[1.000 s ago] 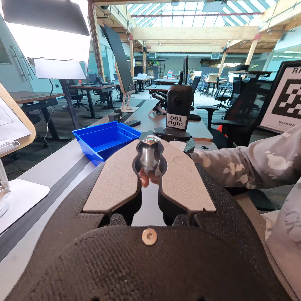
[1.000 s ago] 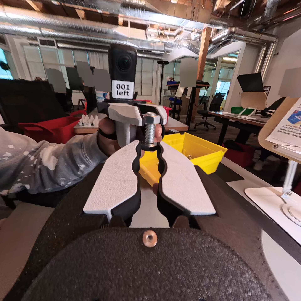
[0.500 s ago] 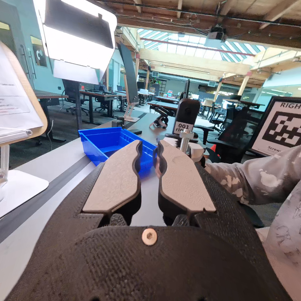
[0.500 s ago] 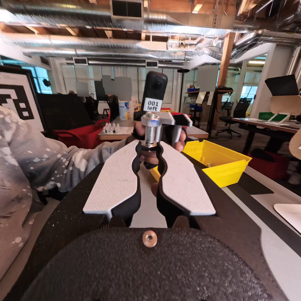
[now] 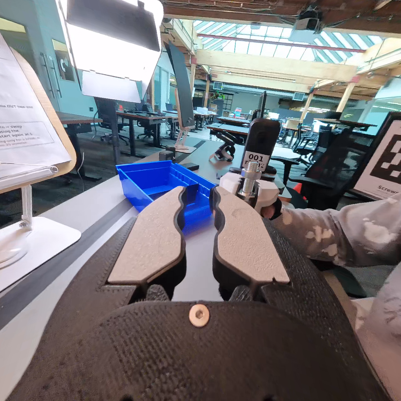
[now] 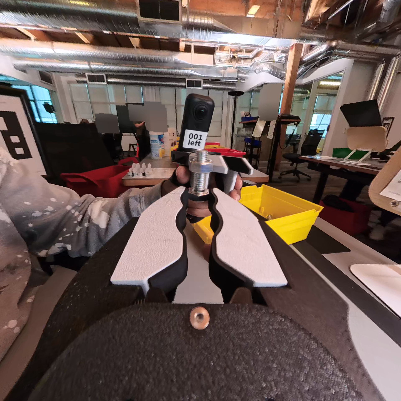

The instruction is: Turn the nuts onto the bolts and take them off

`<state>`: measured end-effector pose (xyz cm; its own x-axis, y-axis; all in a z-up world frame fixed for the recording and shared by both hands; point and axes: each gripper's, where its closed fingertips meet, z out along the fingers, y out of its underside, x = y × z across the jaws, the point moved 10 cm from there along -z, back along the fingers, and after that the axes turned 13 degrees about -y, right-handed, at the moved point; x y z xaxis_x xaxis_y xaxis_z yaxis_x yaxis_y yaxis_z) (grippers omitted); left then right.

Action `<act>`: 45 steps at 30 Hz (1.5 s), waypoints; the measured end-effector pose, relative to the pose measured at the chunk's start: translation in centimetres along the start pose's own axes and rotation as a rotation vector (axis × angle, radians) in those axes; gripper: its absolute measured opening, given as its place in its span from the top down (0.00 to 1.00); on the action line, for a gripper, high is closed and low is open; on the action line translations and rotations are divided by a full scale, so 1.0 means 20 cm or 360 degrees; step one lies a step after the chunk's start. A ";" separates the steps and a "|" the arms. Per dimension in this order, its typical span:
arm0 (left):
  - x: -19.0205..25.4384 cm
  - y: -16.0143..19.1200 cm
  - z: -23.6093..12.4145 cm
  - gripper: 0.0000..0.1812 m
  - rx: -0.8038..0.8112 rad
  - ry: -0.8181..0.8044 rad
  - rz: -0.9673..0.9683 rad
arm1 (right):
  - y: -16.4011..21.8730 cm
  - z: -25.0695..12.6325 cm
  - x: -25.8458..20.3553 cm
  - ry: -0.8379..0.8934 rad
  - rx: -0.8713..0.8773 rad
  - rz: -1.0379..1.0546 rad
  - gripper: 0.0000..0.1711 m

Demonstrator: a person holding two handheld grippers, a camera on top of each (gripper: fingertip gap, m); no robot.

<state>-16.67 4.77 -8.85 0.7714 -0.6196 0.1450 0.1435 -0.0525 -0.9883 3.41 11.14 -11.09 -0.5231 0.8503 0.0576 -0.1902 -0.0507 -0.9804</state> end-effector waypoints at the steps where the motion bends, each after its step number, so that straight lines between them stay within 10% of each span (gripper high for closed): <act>1: -0.01 -0.01 -0.01 0.86 0.0000 0.0014 -0.0030 | -0.01 0.00 0.00 0.0019 -0.0015 -0.0015 0.89; 45: 0.09 -0.05 0.02 0.83 -0.0058 0.0034 -0.0017 | -0.03 -0.02 0.00 0.0048 0.0024 -0.0014 0.89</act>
<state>-15.19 4.05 -7.64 0.7563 -0.6356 0.1550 0.1286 -0.0878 -0.9878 3.88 11.36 -10.57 -0.4963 0.8661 0.0600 -0.2074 -0.0512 -0.9769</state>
